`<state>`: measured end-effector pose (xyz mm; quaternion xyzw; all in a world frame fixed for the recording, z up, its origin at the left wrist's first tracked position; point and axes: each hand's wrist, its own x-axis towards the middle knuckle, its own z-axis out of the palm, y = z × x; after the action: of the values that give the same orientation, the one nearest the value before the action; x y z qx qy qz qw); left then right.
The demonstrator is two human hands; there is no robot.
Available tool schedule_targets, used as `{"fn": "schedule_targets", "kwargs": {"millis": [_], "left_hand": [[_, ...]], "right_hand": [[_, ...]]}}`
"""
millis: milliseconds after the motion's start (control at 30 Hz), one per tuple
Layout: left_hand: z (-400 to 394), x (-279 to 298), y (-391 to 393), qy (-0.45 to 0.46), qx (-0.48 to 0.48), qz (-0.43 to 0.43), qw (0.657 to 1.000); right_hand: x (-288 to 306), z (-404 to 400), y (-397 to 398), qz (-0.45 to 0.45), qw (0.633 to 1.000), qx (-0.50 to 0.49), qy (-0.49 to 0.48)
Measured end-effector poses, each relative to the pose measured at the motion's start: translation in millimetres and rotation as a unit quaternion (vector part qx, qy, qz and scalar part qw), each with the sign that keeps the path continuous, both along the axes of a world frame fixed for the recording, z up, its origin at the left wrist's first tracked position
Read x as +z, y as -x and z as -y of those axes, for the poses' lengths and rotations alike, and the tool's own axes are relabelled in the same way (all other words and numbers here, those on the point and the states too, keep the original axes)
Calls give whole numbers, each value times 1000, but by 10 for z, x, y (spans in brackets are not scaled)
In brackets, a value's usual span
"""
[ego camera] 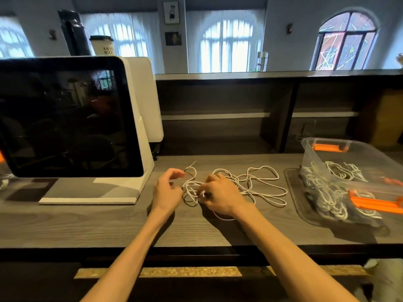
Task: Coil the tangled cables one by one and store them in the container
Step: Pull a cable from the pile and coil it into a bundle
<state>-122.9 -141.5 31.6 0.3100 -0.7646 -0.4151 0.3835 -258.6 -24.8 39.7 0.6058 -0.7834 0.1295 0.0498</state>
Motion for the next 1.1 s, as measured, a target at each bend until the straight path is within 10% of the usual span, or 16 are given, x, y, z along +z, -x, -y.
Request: {"fn": "schedule_targets", "kwargs": {"millis": [167,300,467,633,800,1100], "left_hand": [[75,-33,-46,1,-105,102,989],[122,24,-53,45,-131,174,975],[110,39,-32,188,-79,199,959],[-73,205,69,194,-153,120,962],[-162,387,61,76,-195,46,977],[-1,763,-253,-75,-299,195,931]], "right_hand": [[26,-23,59,100,988,10,114],[291,-212,99,290,907,-57,300],[373,-371,366,109,942,-254,192],[364,-376,86,-16,960,-69,272],[407,-231,-66,182,982,30,39],[649,-381,188,287,929,15,234]]}}
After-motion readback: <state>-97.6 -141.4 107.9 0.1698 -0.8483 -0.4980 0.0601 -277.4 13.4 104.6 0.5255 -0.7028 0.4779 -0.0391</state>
